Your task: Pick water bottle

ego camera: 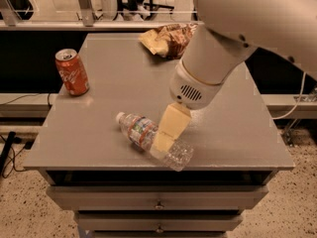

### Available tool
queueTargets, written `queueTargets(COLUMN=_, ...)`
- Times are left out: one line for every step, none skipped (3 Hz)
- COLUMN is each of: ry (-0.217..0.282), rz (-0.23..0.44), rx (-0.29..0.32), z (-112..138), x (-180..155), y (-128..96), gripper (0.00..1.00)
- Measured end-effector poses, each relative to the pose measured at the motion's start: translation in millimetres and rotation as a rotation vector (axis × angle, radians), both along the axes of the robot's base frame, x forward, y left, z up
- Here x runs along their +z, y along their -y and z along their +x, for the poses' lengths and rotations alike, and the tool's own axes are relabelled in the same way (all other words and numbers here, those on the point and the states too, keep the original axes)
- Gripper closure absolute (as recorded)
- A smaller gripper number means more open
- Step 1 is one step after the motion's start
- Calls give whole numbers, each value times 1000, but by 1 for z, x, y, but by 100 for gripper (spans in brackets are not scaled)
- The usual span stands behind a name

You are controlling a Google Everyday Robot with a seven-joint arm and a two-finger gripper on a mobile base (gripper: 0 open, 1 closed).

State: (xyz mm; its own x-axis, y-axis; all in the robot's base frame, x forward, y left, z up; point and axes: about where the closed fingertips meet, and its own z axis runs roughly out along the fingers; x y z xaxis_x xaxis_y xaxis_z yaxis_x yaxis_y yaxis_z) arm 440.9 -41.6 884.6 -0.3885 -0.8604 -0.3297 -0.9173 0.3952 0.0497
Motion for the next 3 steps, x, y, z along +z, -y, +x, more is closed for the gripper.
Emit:
queueTargets(ry=-4, rz=33, rx=-18, z=-2, x=-14, y=-17, gripper=0)
queueTargets(ry=-13, rz=51, rx=-38, z=-6, x=-28, y=-32, gripper=0)
queueTargets(ry=-24, rz=48, rx=-69, z=-3, x=-47, y=-38, gripper=17)
